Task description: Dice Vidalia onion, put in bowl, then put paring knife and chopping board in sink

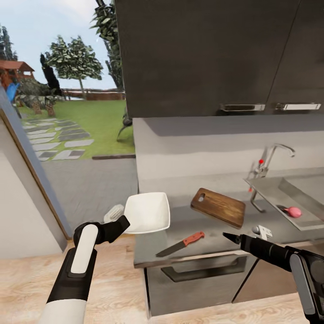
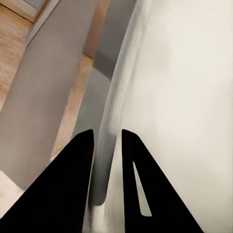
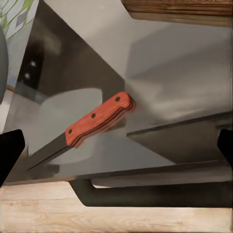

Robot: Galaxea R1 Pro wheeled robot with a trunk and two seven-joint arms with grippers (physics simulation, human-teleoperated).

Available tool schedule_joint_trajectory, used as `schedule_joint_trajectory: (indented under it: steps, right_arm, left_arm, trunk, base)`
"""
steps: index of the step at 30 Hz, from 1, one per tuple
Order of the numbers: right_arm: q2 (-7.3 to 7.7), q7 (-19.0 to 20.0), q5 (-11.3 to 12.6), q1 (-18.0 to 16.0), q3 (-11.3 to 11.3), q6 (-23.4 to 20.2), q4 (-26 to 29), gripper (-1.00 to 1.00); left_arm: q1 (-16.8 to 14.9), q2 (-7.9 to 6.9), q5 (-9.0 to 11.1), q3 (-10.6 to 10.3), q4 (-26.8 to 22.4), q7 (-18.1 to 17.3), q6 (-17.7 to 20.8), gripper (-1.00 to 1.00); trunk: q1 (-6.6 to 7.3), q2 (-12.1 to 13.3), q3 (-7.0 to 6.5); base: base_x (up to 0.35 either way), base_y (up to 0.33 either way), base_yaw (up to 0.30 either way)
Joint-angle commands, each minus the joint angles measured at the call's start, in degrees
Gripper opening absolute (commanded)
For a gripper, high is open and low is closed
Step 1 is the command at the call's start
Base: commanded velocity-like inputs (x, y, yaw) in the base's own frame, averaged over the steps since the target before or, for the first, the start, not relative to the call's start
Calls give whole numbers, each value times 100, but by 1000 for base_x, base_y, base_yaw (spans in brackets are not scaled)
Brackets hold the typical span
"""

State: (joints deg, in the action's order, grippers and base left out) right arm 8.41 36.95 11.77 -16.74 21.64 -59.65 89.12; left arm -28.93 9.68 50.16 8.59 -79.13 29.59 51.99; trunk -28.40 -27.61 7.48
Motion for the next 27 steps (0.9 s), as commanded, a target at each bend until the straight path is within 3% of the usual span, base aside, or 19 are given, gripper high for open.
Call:
schedule_joint_trajectory:
  steps: [1,7,16,27]
  right_arm:
    - [2,15,9,-5,8,-35,1,100]
    - [1,14,16,-5,4,-35,2,100]
    - [-5,15,46,-5,7,-35,1,100]
    - [-5,15,77,-5,7,-35,-8,100]
  left_arm:
    - [-9,7,73,11,-6,63,13,-100]
    - [-8,7,77,11,-6,138,13,-100]
    - [-10,1,81,8,-6,241,20,-100]
    - [-12,-16,73,3,10,242,33,-100]
  trunk:
    - [-2,-12,12]
    - [-2,-12,12]
    - [-2,-12,12]
    - [-2,-12,-19]
  base:
    - [-121,-302,217]
    - [-176,-239,149]
    - [-37,-40,19]
    - [1,-1,-97]
